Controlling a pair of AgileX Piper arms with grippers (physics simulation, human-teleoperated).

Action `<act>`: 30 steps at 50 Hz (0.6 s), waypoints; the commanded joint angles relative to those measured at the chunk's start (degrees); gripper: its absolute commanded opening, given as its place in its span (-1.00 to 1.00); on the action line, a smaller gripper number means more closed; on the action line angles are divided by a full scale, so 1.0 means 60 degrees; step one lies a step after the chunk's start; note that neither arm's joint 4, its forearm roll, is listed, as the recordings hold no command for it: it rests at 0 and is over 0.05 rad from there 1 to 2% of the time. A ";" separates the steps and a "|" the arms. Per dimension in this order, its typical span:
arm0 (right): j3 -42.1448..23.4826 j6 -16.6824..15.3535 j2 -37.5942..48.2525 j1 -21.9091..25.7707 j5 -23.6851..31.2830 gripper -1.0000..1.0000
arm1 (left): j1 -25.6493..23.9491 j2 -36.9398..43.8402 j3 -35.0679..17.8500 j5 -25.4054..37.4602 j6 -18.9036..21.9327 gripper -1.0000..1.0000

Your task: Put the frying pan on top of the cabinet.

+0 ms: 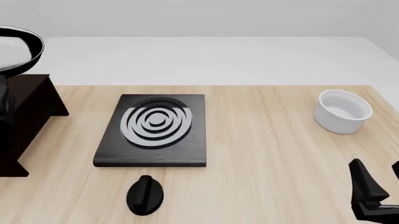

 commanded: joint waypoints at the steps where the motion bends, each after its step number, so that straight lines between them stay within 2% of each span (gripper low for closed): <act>1: 0.0002 -0.0007 0.0033 0.0003 -0.0022 1.00 | 0.0426 0.0195 0.0171 -0.0731 -0.0275 -1.00; 30: -0.0006 0.0031 0.0192 0.0000 -0.0141 1.00 | 0.0952 0.1300 0.0590 -0.1922 -0.0476 -1.00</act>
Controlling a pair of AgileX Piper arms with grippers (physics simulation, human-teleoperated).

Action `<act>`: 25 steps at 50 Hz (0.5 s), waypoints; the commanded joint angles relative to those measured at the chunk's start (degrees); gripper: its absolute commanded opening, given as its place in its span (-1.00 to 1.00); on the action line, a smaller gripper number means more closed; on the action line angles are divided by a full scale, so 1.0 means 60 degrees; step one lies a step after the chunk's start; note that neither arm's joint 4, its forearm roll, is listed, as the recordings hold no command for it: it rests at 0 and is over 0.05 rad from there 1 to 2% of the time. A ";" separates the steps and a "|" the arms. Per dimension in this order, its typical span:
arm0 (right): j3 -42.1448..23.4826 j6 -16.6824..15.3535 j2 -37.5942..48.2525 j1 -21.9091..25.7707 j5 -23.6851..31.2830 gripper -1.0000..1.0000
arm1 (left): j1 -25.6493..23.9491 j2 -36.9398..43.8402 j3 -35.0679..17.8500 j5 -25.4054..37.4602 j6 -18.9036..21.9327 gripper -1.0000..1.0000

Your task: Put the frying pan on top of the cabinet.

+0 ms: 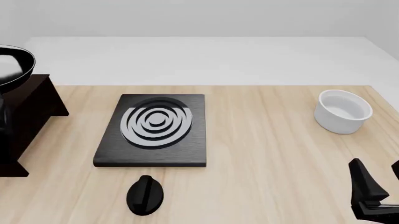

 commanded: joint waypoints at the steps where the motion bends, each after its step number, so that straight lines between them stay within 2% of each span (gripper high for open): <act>1: 0.0005 -0.0005 0.0082 0.0005 -0.0072 1.00 | 0.0142 0.0338 -0.0054 -0.0654 -0.0027 -1.00; 19: 0.0005 -0.0022 0.0243 0.0039 -0.0213 1.00 | 0.0129 0.1313 0.0104 -0.1418 -0.0415 -1.00; 25: 0.0002 -0.0025 0.0299 0.0048 -0.0257 1.00 | 0.0219 0.1505 0.0066 -0.1498 -0.0356 -1.00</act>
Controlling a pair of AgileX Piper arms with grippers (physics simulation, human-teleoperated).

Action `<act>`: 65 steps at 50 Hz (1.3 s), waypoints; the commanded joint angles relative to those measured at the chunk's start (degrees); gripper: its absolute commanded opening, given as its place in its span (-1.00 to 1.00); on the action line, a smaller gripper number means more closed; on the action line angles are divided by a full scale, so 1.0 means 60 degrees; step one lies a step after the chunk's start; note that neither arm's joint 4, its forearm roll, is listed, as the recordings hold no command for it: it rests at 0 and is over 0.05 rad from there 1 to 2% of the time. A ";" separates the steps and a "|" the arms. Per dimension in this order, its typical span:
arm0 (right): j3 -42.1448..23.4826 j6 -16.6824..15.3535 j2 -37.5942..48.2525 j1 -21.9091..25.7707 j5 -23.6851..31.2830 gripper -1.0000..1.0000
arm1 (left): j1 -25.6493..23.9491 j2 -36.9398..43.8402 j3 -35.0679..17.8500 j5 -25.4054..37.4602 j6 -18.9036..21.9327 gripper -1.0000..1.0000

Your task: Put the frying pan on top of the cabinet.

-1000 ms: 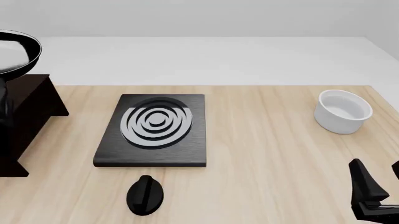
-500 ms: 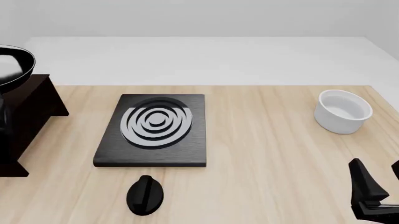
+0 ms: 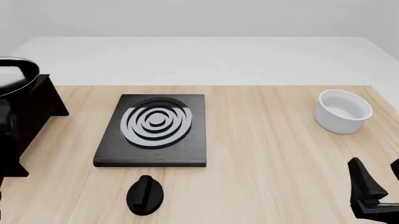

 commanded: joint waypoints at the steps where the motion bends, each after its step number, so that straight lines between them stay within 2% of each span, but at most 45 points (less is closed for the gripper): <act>1: 0.0004 -0.0035 0.0105 0.0028 -0.0092 1.00 | 0.0023 0.0386 -0.0138 -0.0548 -0.0068 -1.00; 33: 0.0011 -0.0099 0.0020 0.0045 0.0029 1.00 | 0.0224 0.1233 -0.0191 -0.1059 -0.0275 -1.00; 37: -0.0002 -0.0105 0.0296 0.0048 -0.0229 1.00 | 0.0267 0.1224 -0.0198 -0.1064 -0.0266 -1.00; 63: 0.0008 -0.0138 0.0298 0.0048 -0.0219 1.00 | 0.0346 0.1651 -0.0150 -0.1428 -0.0358 -1.00; 64: 0.0011 -0.0133 0.0264 0.0041 -0.0187 1.00 | 0.0271 0.1684 -0.0140 -0.1473 -0.0395 1.00; 65: 0.0006 -0.0134 0.0344 0.0042 -0.0262 1.00 | 0.0293 0.1681 -0.0154 -0.1443 -0.0378 1.00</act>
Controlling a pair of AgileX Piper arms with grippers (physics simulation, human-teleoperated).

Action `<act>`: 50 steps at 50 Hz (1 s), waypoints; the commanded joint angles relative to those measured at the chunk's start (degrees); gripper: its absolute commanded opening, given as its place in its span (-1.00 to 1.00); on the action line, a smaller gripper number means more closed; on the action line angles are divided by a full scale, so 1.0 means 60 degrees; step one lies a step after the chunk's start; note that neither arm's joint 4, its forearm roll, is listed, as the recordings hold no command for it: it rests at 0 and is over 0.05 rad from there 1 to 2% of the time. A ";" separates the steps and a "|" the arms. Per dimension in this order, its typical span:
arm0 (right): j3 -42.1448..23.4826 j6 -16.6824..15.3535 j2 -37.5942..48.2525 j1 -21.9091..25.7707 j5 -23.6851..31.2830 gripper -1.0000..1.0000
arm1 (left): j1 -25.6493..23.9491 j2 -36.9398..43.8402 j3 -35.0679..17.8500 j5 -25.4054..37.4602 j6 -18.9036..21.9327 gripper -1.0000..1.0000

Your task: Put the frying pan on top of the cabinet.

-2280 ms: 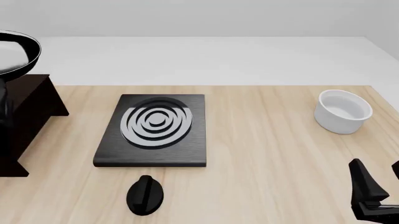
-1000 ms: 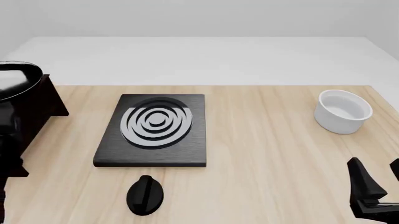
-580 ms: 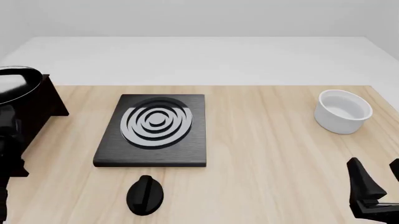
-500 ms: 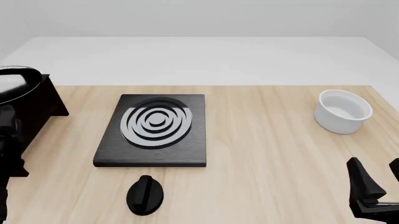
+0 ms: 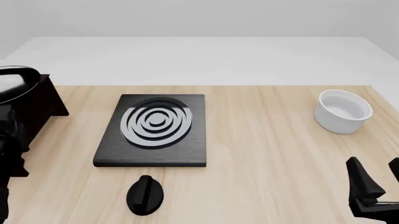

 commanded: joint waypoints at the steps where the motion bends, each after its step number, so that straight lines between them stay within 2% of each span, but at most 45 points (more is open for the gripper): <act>1: 0.0000 -0.0008 0.0059 -0.0011 -0.0055 1.00 | 0.0054 0.0057 -0.0096 -0.0144 0.0061 1.00; 33: -0.0001 -0.0010 0.0064 -0.0034 -0.0061 1.00 | 0.0264 -0.0339 0.0022 0.0262 0.0333 1.00; 50: 0.0000 -0.0089 -0.0032 -0.0010 0.0039 1.00 | 0.0479 -0.0304 0.0275 0.0124 0.0373 1.00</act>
